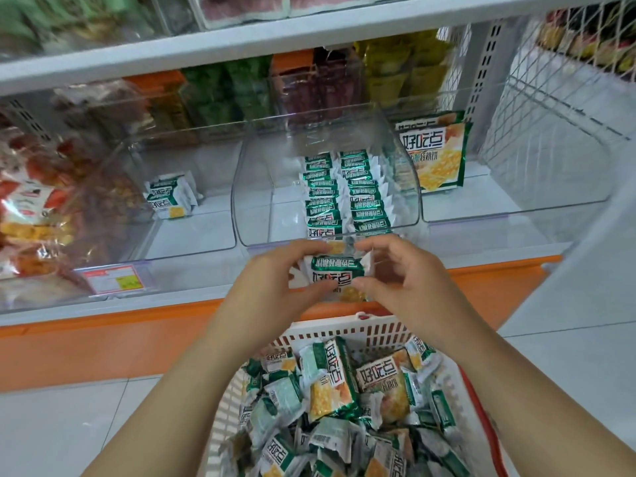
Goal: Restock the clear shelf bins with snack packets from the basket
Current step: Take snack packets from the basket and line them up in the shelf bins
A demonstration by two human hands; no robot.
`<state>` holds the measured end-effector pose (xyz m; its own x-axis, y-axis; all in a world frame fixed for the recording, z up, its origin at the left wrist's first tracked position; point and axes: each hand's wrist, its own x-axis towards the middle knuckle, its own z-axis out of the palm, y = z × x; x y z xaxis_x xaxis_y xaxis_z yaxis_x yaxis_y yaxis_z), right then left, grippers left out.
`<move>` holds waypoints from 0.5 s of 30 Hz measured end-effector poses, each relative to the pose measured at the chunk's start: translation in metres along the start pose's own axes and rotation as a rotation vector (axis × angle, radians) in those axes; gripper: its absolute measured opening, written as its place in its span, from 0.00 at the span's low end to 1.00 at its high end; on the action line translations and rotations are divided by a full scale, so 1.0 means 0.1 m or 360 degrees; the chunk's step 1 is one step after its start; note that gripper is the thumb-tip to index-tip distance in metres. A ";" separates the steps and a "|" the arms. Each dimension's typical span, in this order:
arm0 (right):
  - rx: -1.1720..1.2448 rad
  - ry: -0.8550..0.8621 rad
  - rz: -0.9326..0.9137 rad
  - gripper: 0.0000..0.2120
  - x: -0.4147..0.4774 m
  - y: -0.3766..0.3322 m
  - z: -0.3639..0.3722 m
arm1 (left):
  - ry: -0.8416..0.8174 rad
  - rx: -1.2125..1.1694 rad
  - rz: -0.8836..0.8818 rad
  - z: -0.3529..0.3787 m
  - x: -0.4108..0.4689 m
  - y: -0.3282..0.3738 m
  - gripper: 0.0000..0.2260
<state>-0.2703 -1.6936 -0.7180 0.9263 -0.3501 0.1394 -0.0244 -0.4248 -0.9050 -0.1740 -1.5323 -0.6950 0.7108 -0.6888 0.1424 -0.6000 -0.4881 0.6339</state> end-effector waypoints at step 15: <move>-0.0556 0.0369 0.0052 0.25 0.14 0.29 -0.24 | -0.0170 0.0457 -0.0269 -0.03 1.10 -0.27 0.15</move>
<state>-0.2667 -1.7306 -0.7322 0.8147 -0.5297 0.2359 -0.2154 -0.6542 -0.7250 -0.0785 -1.5938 -0.6940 0.7756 -0.6303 -0.0359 -0.5668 -0.7202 0.4000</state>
